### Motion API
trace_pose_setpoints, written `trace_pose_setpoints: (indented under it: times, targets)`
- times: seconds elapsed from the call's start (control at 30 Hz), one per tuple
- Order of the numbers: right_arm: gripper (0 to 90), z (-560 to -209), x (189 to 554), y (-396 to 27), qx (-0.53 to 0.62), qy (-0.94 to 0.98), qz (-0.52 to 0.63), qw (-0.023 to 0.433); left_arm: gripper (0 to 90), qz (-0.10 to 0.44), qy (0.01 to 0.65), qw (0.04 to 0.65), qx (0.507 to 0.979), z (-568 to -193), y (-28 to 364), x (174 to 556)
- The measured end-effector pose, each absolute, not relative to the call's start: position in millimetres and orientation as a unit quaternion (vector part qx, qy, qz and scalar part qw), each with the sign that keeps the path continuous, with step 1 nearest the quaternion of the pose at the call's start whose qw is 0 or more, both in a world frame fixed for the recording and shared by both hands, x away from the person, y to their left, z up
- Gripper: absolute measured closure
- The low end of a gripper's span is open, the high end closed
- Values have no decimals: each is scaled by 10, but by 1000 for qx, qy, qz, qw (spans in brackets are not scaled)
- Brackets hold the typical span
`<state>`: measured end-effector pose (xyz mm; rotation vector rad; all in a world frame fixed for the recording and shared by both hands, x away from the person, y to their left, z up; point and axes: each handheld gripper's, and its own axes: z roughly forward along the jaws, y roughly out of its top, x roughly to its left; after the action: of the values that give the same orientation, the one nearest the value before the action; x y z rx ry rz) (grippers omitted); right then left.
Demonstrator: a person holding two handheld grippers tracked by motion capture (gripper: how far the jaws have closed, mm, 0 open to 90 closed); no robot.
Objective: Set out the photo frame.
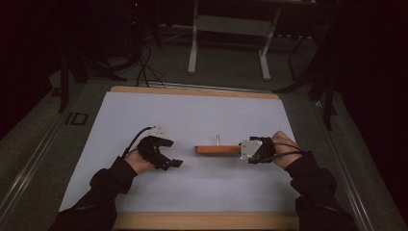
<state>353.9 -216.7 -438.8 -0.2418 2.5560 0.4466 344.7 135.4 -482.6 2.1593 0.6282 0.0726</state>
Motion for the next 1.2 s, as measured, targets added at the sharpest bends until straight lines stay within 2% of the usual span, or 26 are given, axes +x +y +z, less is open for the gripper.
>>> trace_pose_setpoints:
  times: [0.27, 0.5, 1.2]
  targets:
    - [690, -4303, 3740, -2159, -60, 955, 181, 229, 15, 49, 244, 449, 858, -4883, 1327, 3258]
    - [687, -4263, 3857, -2150, -49, 959, 185, 210, 15, 54, 239, 440, 864, -4961, 1307, 3095]
    - [661, -4182, 4344, -2080, 1, 972, 179, 155, 15, 72, 284, 448, 845, -5114, 1535, 2935]
